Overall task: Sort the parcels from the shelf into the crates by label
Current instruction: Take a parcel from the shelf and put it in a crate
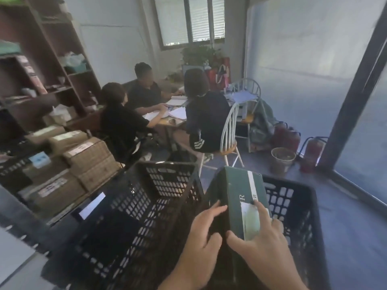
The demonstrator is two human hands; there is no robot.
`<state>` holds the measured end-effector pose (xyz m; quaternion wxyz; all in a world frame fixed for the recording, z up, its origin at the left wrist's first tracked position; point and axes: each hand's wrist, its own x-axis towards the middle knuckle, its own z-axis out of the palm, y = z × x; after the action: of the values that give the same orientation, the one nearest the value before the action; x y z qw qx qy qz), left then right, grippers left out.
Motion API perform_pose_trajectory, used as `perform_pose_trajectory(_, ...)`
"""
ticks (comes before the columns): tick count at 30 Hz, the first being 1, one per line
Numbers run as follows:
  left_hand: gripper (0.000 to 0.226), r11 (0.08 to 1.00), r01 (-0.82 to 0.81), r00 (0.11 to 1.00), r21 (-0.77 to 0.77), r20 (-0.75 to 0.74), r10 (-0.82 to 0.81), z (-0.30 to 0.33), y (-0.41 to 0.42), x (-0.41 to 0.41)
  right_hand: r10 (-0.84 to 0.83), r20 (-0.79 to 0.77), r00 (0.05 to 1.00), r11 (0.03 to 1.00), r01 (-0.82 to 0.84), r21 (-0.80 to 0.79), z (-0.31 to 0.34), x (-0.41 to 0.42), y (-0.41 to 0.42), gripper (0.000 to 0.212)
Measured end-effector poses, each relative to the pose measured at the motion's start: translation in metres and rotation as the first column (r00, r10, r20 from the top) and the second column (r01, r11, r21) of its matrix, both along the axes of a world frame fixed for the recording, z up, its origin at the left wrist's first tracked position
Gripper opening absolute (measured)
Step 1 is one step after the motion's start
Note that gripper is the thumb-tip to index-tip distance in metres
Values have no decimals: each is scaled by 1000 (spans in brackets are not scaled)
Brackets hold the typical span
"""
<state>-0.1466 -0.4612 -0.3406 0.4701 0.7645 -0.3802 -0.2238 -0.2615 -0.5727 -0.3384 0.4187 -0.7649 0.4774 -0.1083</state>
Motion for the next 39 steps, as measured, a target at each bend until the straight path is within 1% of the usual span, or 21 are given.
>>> perform_pose_trajectory(1,55,999,2,986,54,165,-11,-9,3,15,-34,-35,999,999,34,-7,-11,6,0,117)
perform_pose_trajectory(2,50,992,-56,937,110,350,14,-20,4,35,-74,-75,994,997,73,-12,-24,13,0,117)
perform_pose_trajectory(3,48,979,-135,882,151,469,50,-32,6,55,-121,-110,987,993,119,-22,-37,22,1,116)
perform_pose_trajectory(4,51,954,-219,859,207,504,87,-40,8,73,-167,-145,975,986,164,-30,-49,32,3,115)
perform_pose_trajectory(5,62,919,-277,865,281,490,111,-48,10,90,-206,-179,962,979,202,-41,-62,42,4,115)
perform_pose_trajectory(6,76,889,-285,898,358,425,116,-55,13,103,-238,-218,946,971,233,-49,-75,54,5,116)
perform_pose_trajectory(7,87,883,-246,940,399,319,118,-62,15,114,-264,-256,930,964,258,-57,-86,67,5,116)
perform_pose_trajectory(8,90,886,-195,974,421,189,124,-66,16,122,-289,-291,912,957,282,-64,-97,80,5,117)
perform_pose_trajectory(9,86,895,-151,988,420,96,122,-72,15,128,-311,-319,895,950,304,-71,-107,93,4,118)
perform_pose_trajectory(10,77,898,-130,991,421,62,115,-76,14,132,-327,-344,880,944,322,-75,-117,105,2,118)
perform_pose_trajectory(12,60,899,-133,990,417,92,103,-84,10,139,-351,-383,854,934,350,-76,-134,124,-2,118)
perform_pose_trajectory(14,57,899,-144,986,414,131,98,-90,8,143,-362,-413,836,927,367,-71,-149,134,-6,118)
perform_pose_trajectory(18,58,905,-110,992,411,106,73,-86,7,142,-366,-438,821,926,367,-88,-174,137,-5,120)
perform_pose_trajectory(20,58,904,-118,989,410,131,70,-82,6,142,-375,-436,818,925,361,-117,-180,138,-2,120)
perform_pose_trajectory(24,60,898,-119,988,424,142,64,-79,3,144,-361,-421,832,932,341,-126,-183,147,0,121)
perform_pose_trajectory(31,63,894,-131,982,429,181,58,-78,-4,137,-370,-407,835,928,354,-119,-188,150,-3,123)
perform_pose_trajectory(36,66,896,-106,977,431,214,13,-80,-9,133,-353,-398,847,935,336,-116,-190,149,-7,122)
perform_pose_trajectory(39,66,897,-65,972,436,233,-43,-79,-17,127,-343,-394,852,939,321,-124,-192,152,-9,122)
